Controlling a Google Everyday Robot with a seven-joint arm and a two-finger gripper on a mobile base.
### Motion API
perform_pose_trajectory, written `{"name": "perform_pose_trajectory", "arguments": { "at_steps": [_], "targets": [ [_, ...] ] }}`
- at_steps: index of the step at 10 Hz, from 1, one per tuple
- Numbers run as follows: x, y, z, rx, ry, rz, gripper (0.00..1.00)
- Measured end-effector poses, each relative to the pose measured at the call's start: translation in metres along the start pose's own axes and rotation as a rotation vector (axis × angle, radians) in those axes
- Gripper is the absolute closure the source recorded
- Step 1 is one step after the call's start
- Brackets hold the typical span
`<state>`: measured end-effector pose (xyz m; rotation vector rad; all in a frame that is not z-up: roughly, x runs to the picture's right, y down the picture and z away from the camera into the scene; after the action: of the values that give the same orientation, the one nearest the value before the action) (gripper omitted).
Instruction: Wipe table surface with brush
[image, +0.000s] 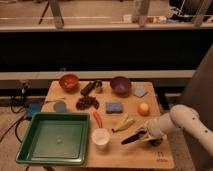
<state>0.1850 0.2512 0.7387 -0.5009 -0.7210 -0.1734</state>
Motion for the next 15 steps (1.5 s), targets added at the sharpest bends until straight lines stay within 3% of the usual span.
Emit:
{"name": "perform_pose_trajectory", "arguments": {
  "at_steps": [3,5,8,12,15],
  "targets": [
    [-0.024,0.03,0.005,-0.051,-0.042,0.001,1.0],
    [-0.039,0.042,0.032,-0.117,-0.067,-0.018,1.0],
    [-0.067,0.044,0.066,-0.186,-0.1,-0.089,1.0],
    [-0.102,0.018,0.101,-0.211,-0.166,-0.21,1.0],
    [-0.09,-0.015,0.109,-0.168,-0.161,-0.252,1.0]
  ]
}}
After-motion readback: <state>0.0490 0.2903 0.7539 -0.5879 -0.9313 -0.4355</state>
